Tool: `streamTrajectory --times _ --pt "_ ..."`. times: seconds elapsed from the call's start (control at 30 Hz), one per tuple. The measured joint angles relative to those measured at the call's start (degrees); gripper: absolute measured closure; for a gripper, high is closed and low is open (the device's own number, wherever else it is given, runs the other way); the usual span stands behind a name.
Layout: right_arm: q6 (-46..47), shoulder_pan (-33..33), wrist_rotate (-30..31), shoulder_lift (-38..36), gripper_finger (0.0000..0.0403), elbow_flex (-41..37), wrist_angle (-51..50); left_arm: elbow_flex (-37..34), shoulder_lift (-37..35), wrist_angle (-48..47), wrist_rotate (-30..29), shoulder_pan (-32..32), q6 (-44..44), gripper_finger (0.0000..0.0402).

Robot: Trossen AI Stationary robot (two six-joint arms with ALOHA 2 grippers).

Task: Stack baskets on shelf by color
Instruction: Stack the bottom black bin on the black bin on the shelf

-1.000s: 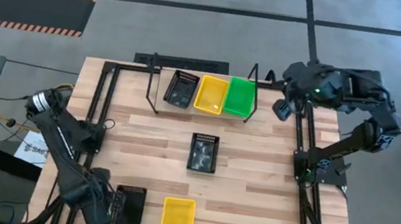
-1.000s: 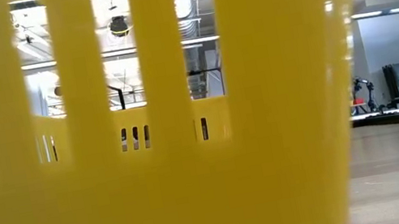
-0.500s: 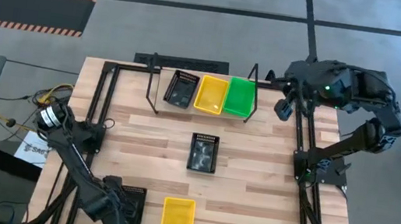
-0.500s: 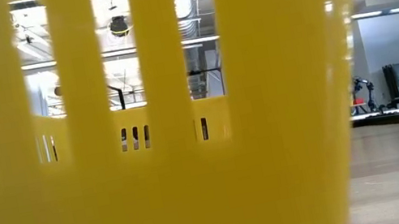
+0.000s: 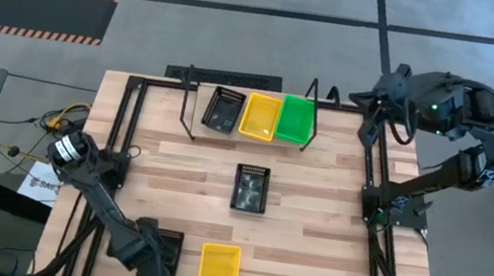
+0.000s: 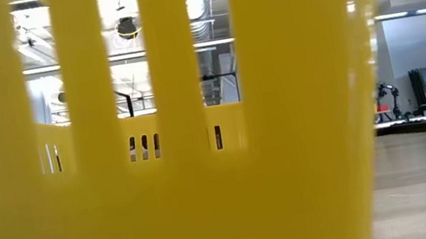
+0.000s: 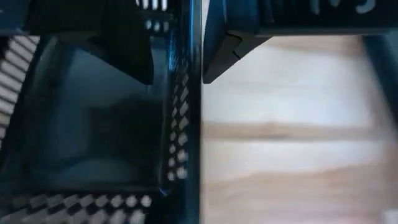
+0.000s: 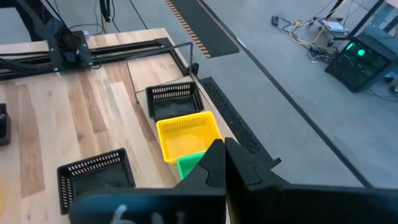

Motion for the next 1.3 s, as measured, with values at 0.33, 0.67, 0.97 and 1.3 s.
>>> streamTrajectory --times 0.33,0.67,0.97,1.3 --pt "-2.51 0.01 0.01 -0.74 0.0395 0.0 -0.03 0.0 -0.08 -0.09 -1.93 5.3 10.68 0.0394" --pt "-2.96 0.01 0.01 -0.74 0.0395 0.0 -0.03 4.22 -4.81 -10.04 -20.31 9.99 16.81 0.0401" --pt "-2.06 0.0 0.01 -0.74 0.0395 0.0 0.01 16.97 -15.36 -33.31 -43.36 14.85 22.11 0.0401" --pt "1.52 -0.01 0.11 -0.72 0.0395 0.0 -0.19 22.12 -19.09 -33.26 -48.15 32.7 48.86 0.0402"
